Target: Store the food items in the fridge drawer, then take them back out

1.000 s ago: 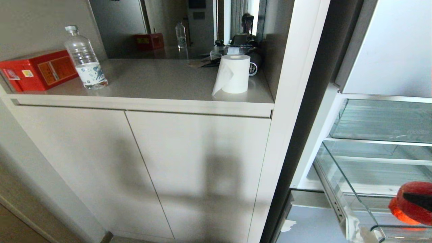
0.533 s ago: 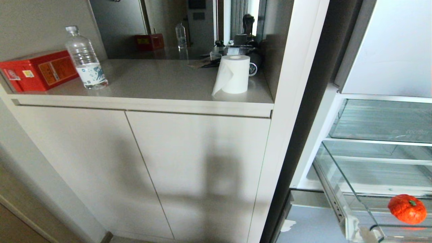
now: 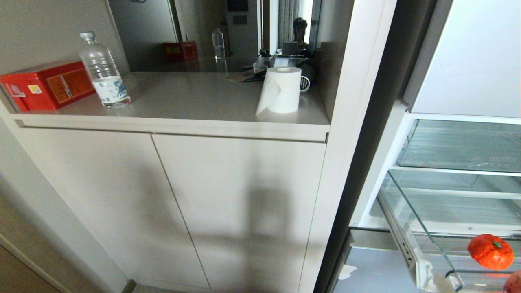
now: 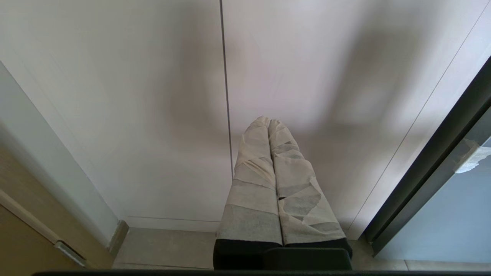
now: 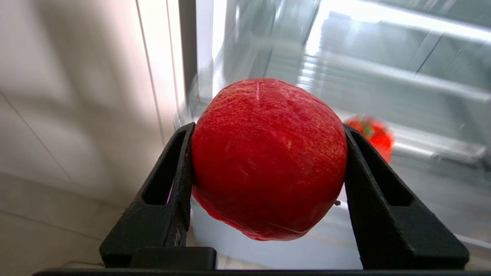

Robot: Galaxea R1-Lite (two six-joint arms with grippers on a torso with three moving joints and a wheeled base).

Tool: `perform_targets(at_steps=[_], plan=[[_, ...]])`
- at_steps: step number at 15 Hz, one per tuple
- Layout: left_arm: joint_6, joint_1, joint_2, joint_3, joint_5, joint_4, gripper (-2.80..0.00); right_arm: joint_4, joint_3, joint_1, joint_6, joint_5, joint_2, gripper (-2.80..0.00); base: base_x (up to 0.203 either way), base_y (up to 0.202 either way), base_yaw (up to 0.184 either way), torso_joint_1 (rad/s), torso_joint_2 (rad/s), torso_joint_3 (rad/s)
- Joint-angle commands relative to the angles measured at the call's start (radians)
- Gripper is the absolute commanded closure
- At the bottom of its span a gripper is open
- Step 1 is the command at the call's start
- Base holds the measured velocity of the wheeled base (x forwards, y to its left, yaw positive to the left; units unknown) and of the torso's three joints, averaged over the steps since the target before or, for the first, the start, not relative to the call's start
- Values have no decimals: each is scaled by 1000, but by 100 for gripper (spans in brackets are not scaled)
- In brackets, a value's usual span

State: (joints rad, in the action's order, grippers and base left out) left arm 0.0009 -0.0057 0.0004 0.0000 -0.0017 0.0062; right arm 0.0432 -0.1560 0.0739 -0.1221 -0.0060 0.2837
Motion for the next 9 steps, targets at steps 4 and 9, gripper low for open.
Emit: perform_targets(at_steps=[4, 9], plan=[[-1, 0, 0, 0, 0, 0, 0, 90, 156, 31, 27, -29, -9, 0, 0, 0, 0, 0, 0, 0], [-1, 0, 0, 0, 0, 0, 0, -27, 156, -64, -48, 60, -259, 0, 0, 0, 0, 0, 0, 0]])
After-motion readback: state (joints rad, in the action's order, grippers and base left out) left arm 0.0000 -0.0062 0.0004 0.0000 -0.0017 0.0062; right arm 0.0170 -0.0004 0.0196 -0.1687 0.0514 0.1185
